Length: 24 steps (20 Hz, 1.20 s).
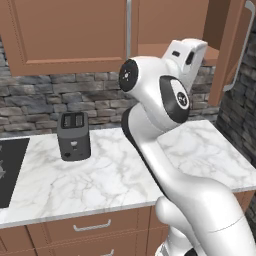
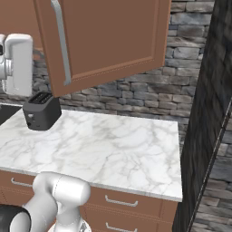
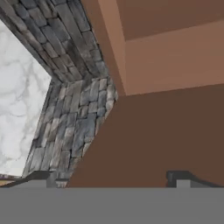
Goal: Open the cabinet. Pick the soap dispenser and place it next to the sink. Then close the cabinet.
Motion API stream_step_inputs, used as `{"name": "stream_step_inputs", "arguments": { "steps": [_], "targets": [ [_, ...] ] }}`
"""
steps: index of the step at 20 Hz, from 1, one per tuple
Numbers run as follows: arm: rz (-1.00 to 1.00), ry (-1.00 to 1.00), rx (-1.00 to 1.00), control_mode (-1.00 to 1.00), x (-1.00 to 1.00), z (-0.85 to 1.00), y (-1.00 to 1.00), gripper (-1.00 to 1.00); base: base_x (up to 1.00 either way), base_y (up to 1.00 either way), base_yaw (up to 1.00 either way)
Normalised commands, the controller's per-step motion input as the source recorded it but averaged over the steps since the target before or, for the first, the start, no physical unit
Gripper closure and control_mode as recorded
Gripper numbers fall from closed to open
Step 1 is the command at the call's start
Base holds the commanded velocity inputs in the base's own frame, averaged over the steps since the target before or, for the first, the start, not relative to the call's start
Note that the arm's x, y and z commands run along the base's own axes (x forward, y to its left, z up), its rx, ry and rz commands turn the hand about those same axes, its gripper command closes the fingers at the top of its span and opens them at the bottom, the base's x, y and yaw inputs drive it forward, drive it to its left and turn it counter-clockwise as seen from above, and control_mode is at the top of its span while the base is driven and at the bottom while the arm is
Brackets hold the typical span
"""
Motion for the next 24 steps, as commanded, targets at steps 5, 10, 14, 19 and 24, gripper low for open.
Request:
{"name": "stream_step_inputs", "arguments": {
  "steps": [5,10,14,19,24],
  "targets": [
    [-0.22,0.12,-0.1,-1.0,0.0,0.0,-0.2,-1.0,0.0,0.0,0.0],
    [-0.22,0.17,-0.05,-1.0,-0.01,0.0,-0.27,-1.0,0.0,0.0,0.0],
    [-0.11,0.02,-0.04,-1.0,0.07,0.0,-0.22,-1.0,0.0,0.0,0.0],
    [-0.14,0.0,0.0,-1.0,-0.15,0.0,-0.73,-1.0,0.0,0.0,0.0],
    [-0.14,0.0,0.0,-1.0,-0.48,0.0,-0.75,-1.0,0.0,0.0,0.0]
  ]
}}
